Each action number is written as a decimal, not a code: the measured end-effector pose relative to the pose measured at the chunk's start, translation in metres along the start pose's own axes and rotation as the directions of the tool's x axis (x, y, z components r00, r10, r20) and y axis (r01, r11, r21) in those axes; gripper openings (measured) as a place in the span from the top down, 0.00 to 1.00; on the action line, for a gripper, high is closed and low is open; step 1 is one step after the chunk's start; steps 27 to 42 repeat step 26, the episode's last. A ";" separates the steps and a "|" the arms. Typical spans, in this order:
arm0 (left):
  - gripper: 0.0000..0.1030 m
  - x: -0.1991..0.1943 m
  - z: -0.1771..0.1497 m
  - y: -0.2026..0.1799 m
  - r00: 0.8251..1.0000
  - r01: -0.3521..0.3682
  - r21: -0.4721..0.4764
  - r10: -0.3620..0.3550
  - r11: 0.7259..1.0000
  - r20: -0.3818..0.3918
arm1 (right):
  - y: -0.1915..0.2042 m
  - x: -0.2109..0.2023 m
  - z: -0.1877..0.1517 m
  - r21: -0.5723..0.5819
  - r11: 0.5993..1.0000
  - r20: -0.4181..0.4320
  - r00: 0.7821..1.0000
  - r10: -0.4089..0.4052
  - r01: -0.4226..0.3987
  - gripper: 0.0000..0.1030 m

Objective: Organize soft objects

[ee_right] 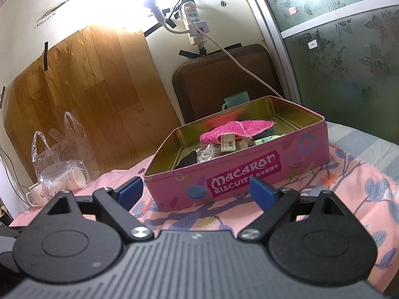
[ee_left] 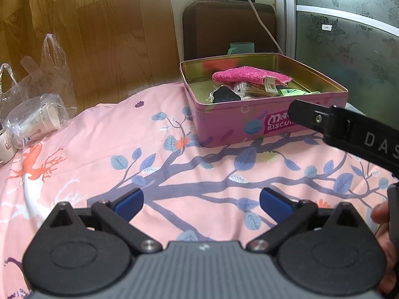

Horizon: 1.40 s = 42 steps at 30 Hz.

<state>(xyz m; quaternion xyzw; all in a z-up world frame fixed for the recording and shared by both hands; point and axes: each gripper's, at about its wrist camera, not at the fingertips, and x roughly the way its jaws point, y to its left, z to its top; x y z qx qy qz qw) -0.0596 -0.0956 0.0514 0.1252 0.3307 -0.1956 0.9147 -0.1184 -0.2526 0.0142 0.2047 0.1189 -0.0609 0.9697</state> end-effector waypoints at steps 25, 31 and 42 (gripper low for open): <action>0.00 0.007 -0.003 0.004 0.999 0.044 0.001 -0.044 0.999 -0.011 | -0.004 0.002 -0.002 0.008 1.000 -0.015 1.000 -0.004 0.004 0.08; 0.00 0.007 -0.003 0.004 0.999 0.050 0.001 -0.050 0.999 -0.011 | -0.003 0.002 -0.002 0.007 1.000 -0.015 1.000 -0.004 0.004 0.08; 0.00 0.007 -0.003 0.004 0.999 0.050 0.001 -0.050 0.999 -0.011 | -0.003 0.002 -0.002 0.007 1.000 -0.015 1.000 -0.004 0.004 0.08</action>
